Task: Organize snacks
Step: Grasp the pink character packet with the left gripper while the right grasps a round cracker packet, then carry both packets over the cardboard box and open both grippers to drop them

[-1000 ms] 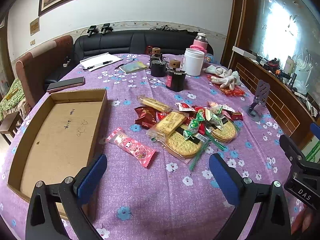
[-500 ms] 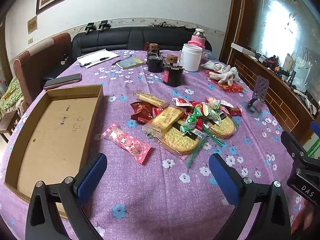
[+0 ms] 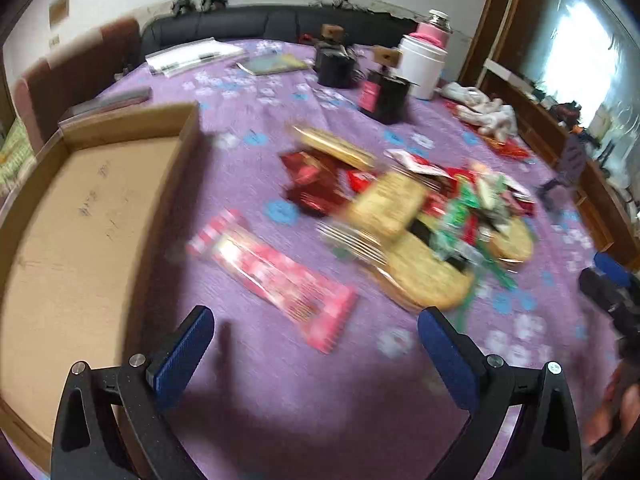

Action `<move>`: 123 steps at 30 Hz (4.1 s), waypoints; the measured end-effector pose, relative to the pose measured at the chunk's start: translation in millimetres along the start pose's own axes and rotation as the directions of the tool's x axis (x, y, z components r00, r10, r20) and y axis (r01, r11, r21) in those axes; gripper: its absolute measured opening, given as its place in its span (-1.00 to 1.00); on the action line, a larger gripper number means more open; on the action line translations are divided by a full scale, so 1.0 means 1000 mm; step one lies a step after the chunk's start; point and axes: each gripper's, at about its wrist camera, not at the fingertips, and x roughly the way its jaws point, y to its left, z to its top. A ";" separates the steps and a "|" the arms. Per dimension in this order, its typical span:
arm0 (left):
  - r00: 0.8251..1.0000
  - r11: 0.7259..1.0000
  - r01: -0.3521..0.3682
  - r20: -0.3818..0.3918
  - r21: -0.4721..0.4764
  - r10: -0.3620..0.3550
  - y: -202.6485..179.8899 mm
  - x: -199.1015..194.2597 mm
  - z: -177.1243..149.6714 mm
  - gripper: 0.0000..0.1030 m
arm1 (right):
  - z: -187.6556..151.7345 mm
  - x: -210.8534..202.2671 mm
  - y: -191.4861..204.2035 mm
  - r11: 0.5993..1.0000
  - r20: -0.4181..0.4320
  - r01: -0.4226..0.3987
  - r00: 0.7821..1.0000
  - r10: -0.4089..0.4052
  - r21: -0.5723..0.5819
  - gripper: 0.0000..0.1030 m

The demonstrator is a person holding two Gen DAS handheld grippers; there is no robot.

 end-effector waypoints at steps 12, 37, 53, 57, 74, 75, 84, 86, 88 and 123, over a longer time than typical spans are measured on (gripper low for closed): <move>0.992 0.985 -0.114 -0.037 0.132 0.120 -0.011 0.030 0.014 0.99 | 0.019 0.072 0.011 0.995 -0.128 -0.026 0.992 0.014 -0.096 0.68; 0.999 0.987 -0.042 0.032 0.157 0.037 0.010 0.007 0.009 -0.54 | 0.016 0.060 -0.017 0.983 -0.079 -0.158 0.983 0.165 0.088 0.10; 0.999 0.993 0.043 0.013 0.106 -0.044 0.015 0.005 0.008 -0.55 | 0.023 0.092 0.031 0.997 -0.147 -0.043 0.989 0.033 -0.061 0.47; 0.998 0.993 0.061 0.021 0.104 -0.063 0.015 0.001 0.007 -0.55 | 0.022 0.085 0.023 0.995 -0.151 -0.096 0.984 0.092 -0.021 0.44; 0.979 0.986 0.142 0.136 0.082 -0.152 0.021 -0.067 0.007 -0.55 | 0.015 0.002 0.025 0.997 -0.038 -0.076 0.996 0.075 -0.029 0.44; 0.978 0.987 0.141 0.142 0.080 -0.151 0.022 -0.070 0.007 -0.55 | 0.015 -0.004 0.032 0.997 -0.021 -0.029 0.999 0.027 -0.067 0.44; 0.969 0.986 0.161 0.187 0.034 -0.164 0.052 -0.095 0.004 -0.55 | -0.001 0.022 0.109 0.665 0.117 0.439 0.874 -0.471 -0.604 0.44; 0.966 0.987 0.160 0.201 0.027 -0.163 0.058 -0.100 0.003 -0.55 | 0.004 0.015 0.106 0.676 0.115 0.440 0.875 -0.469 -0.591 0.44; 0.964 0.987 0.160 0.212 0.016 -0.159 0.064 -0.104 0.002 -0.55 | 0.011 0.009 0.099 0.679 0.130 0.469 0.863 -0.489 -0.565 0.44; 0.970 0.972 -0.124 0.181 -0.202 0.161 0.196 -0.114 -0.023 0.62 | 0.028 0.027 0.206 0.881 -0.116 -0.459 0.887 0.448 -0.114 0.64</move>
